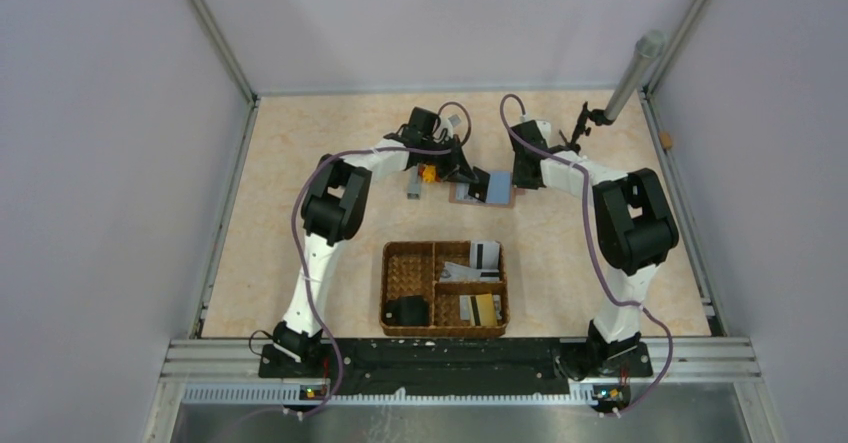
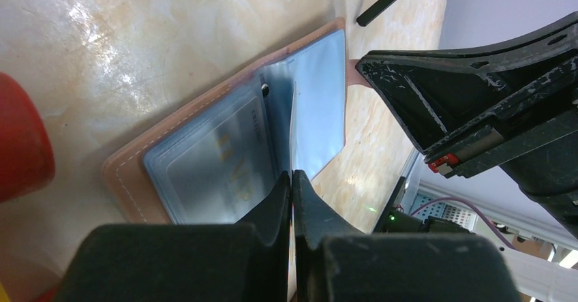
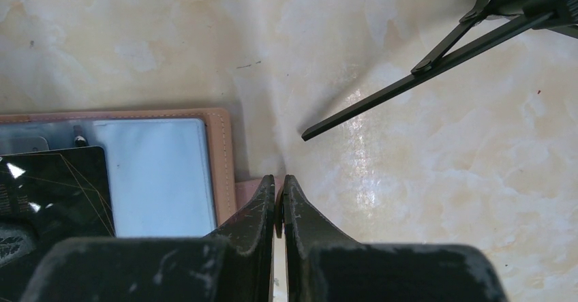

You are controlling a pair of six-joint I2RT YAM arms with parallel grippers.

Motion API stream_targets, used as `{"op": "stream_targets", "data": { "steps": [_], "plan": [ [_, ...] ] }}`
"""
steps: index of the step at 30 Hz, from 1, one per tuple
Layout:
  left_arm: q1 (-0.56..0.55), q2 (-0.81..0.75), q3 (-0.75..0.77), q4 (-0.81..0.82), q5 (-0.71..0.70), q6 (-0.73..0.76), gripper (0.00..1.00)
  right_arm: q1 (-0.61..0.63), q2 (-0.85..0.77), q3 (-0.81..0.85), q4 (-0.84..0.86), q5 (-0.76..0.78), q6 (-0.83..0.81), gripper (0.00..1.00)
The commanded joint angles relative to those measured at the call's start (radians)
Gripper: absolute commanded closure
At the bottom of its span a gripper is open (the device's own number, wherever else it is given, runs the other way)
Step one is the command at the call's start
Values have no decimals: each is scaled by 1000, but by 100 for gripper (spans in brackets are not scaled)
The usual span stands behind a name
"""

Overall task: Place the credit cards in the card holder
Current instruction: Insert the credit card into the card holder.

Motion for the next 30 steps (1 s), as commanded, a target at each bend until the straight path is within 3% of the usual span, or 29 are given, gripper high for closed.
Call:
{"op": "stream_targets", "data": {
  "steps": [1,30],
  "plan": [
    [4,-2,-18,63,-17,-24,100,-2,14,47,11,5,0,100],
    [11,-89,-221,298,-144,-196,100,-1,20,57,4,20,-3,100]
  ]
}}
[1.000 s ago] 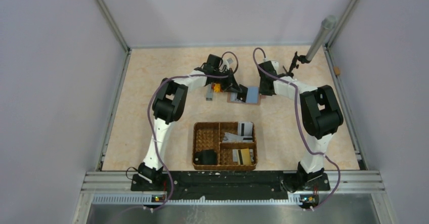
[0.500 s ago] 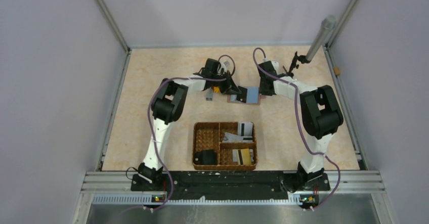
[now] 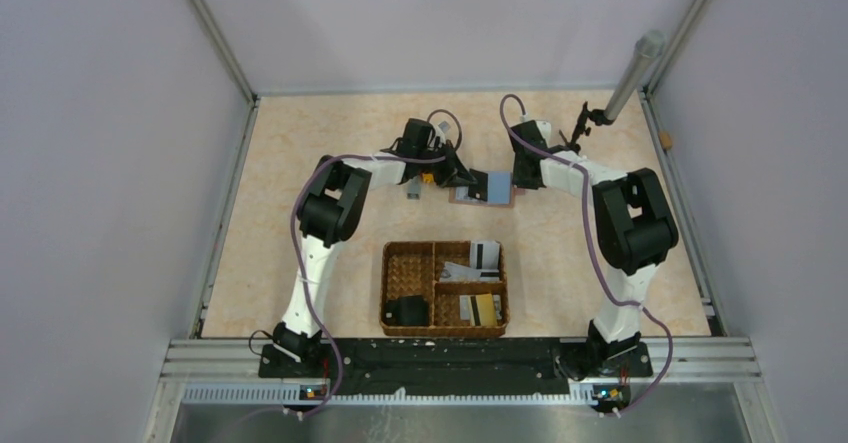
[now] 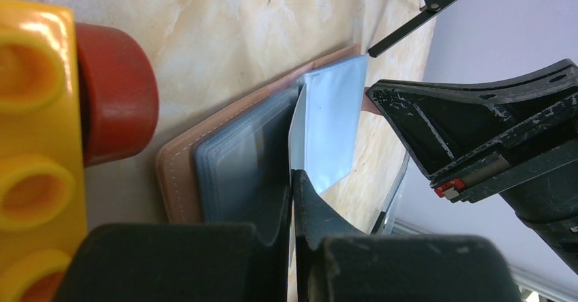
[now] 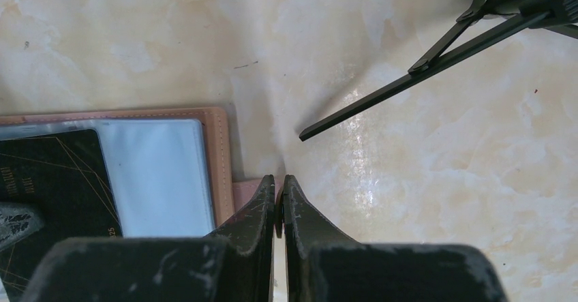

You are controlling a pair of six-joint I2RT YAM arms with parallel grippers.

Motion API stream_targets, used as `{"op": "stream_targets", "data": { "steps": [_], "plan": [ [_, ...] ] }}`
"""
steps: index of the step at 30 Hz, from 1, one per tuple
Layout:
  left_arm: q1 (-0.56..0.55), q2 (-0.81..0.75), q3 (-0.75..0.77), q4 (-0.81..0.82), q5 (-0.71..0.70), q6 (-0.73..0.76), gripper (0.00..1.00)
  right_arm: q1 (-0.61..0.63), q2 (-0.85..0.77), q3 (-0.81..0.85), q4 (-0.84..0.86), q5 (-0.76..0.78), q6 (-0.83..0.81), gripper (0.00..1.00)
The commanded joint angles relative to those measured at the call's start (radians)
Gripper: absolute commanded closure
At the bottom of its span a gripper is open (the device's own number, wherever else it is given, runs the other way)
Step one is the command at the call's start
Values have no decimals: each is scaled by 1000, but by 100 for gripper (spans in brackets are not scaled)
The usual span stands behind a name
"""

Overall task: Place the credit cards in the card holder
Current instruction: Insert the credit card into the card holder.

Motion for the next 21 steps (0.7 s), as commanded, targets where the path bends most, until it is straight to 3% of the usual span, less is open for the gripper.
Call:
{"op": "stream_targets", "data": {
  "steps": [1,21],
  "plan": [
    [9,-50,-22,21,-70,5,100,-1,19,57,6,16,-3,100],
    [-16,6,17,48,-29,-10,100,-1,28,63,-1,8,-2,100]
  ]
}}
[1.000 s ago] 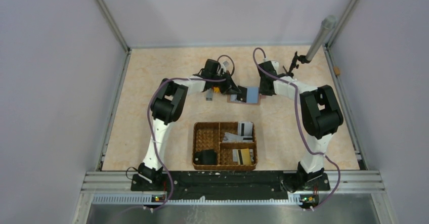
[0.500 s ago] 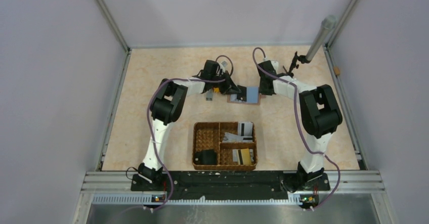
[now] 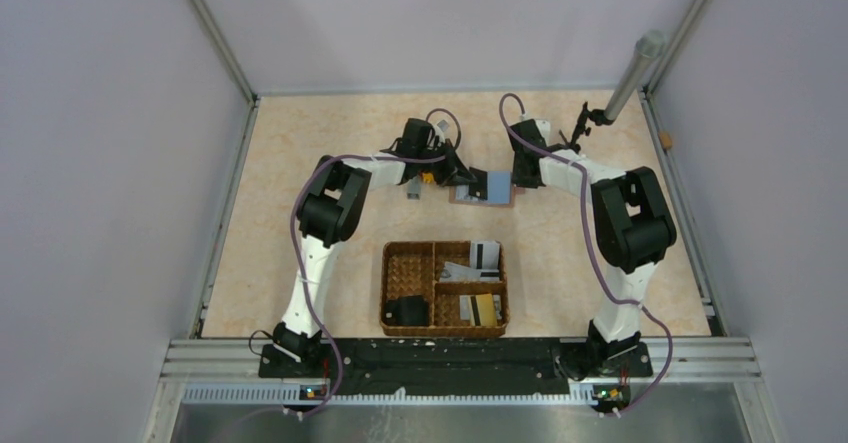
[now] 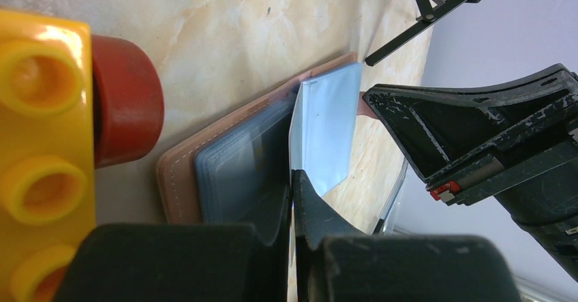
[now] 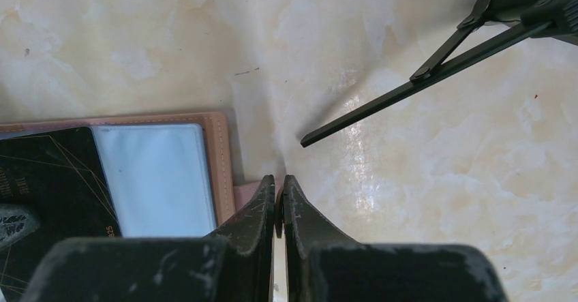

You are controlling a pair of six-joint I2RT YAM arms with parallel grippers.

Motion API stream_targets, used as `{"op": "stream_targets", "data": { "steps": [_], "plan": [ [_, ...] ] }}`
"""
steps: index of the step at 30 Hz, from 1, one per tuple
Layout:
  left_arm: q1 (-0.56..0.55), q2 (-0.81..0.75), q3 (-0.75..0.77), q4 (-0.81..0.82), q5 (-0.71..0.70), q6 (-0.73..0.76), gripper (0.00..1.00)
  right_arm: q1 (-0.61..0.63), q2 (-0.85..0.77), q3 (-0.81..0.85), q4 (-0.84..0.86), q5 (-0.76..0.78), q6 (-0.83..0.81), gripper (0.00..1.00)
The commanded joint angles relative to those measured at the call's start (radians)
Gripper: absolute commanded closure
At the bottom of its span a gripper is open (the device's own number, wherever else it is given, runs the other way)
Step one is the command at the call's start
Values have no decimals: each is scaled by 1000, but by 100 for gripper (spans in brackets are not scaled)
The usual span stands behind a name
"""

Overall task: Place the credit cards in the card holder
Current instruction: Insert the credit card into the card holder.

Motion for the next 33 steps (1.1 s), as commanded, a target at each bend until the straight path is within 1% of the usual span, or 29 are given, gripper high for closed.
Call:
{"op": "stream_targets", "data": {
  "steps": [1,14,26,31,33],
  "plan": [
    [-12,15,27,21,-7,10,100,-2,13,45,7,2,-2,100],
    [-28,36,34,36,27,21,100,0,19,50,6,-9,2,100],
    [-46,36,-2,80,32,-22,100,1,25,45,11,-13,11,100],
    [-46,37,0,68,22,-10,100,0,19,45,4,-55,16,100],
    [-45,34,-2,52,10,-1,100,0,1,43,1,-69,17,97]
  ]
}}
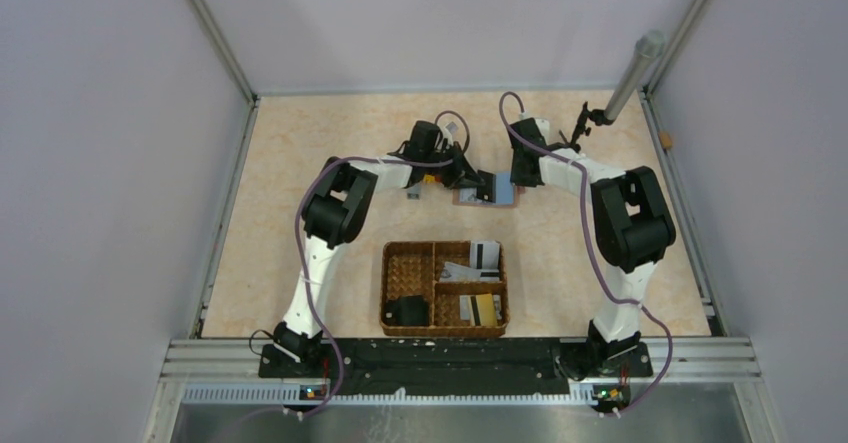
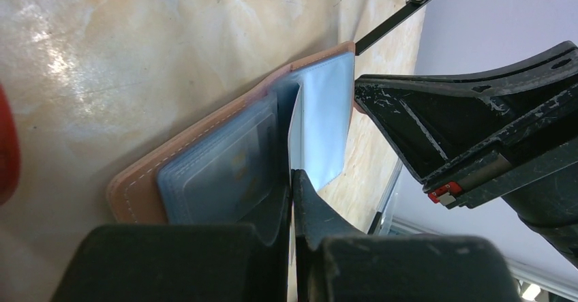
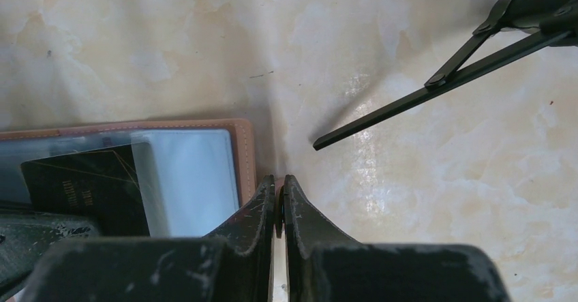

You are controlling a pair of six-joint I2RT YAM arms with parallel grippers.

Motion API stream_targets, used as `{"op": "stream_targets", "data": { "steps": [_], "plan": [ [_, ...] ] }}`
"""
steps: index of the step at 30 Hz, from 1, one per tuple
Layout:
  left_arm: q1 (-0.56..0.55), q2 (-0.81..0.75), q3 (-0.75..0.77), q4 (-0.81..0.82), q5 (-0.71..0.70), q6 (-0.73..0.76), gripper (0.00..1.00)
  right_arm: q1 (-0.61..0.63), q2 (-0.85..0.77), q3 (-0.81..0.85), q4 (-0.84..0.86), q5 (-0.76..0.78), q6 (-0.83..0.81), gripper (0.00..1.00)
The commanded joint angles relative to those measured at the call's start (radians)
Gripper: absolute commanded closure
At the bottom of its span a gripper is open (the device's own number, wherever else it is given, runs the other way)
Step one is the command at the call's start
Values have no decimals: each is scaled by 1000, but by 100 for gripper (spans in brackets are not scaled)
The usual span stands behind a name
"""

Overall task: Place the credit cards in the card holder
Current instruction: Insert the credit card into the card holder.

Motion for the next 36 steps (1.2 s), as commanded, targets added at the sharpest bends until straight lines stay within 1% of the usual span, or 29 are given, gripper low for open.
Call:
{"op": "stream_targets", "data": {
  "steps": [1,4,8,10,12,17,19,24,31,36],
  "plan": [
    [-7,17,-10,6,-11,19,100,-1,-15,26,1,-55,13,96],
    [-7,22,-5,8,-3,18,100,-9,-36,13,13,-90,8,95],
    [-7,25,-4,3,-1,18,100,-15,-22,13,6,-117,11,98],
    [-7,18,6,-30,-17,41,93,-15,-17,8,9,-119,14,100],
    [-7,11,32,-91,-39,80,83,-14,-17,4,7,-117,16,100],
    [-6,-9,87,-230,-90,167,62,-14,-34,6,-3,-93,7,100],
    [-7,-18,99,-268,-110,194,56,-15,-38,7,-5,-88,4,100],
    [-7,-41,113,-357,-170,251,46,-14,-34,6,-3,-96,4,100],
    [-10,-74,120,-449,-232,292,37,-15,-29,6,0,-107,4,100],
    [-12,-97,125,-489,-270,314,33,-14,-27,6,5,-116,4,100]
  ]
}}
